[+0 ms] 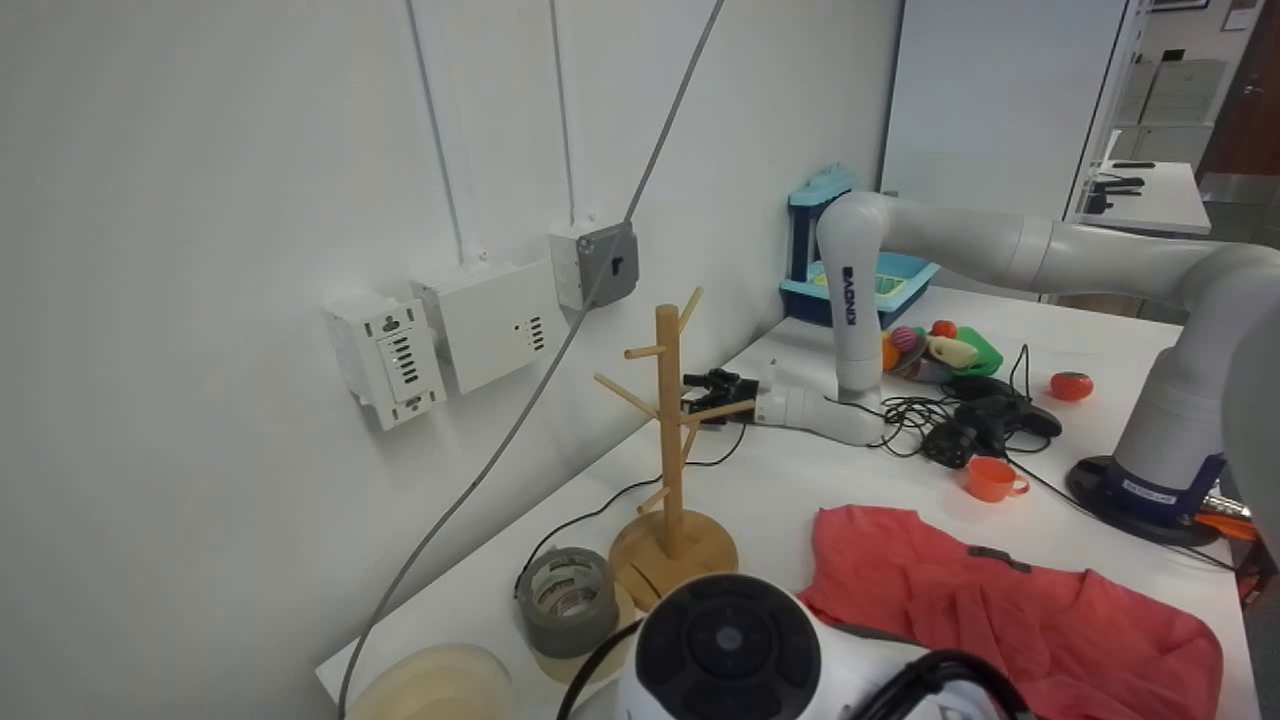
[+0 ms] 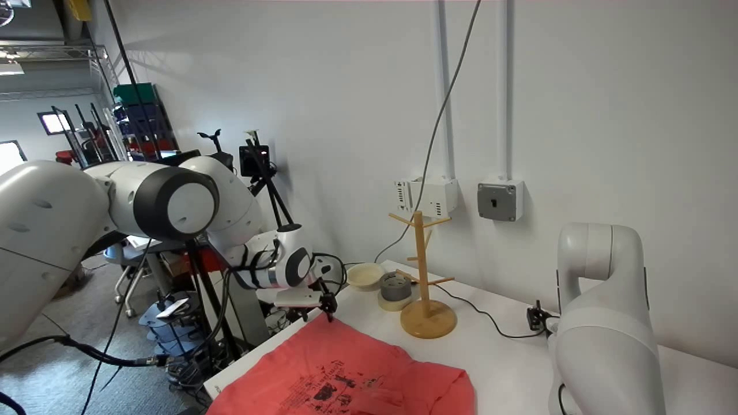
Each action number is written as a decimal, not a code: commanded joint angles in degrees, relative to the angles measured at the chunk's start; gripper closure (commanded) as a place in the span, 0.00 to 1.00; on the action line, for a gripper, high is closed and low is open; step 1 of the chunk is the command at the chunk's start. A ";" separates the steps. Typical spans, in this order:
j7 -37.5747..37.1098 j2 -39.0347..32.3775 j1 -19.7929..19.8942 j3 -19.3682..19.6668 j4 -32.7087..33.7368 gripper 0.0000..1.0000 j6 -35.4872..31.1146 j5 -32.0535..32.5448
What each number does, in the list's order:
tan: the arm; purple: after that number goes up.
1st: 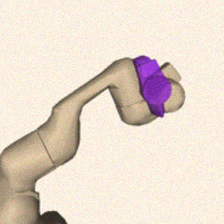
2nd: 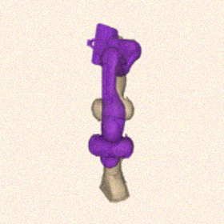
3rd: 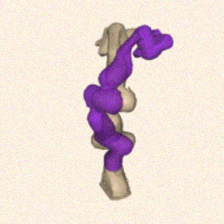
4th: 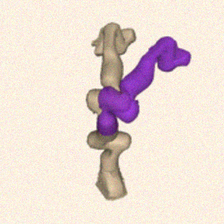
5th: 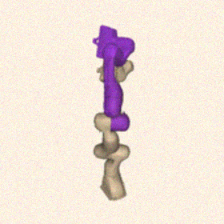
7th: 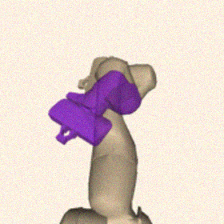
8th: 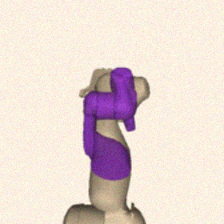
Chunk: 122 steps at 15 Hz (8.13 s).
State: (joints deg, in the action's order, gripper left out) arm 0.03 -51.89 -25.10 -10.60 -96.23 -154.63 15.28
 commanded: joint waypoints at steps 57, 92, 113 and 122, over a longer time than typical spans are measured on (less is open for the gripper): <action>-41.00 26.68 10.06 14.78 -20.33 0.99 27.09 42.28; -22.54 33.57 16.87 3.87 -34.67 0.00 -4.66 17.42; -21.24 31.46 15.98 3.25 -33.19 0.00 -4.96 14.69; -30.84 32.06 14.02 4.26 -32.59 0.00 0.91 13.39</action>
State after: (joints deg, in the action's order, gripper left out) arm -25.29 -20.42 -9.40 -7.29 -129.38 -157.63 29.78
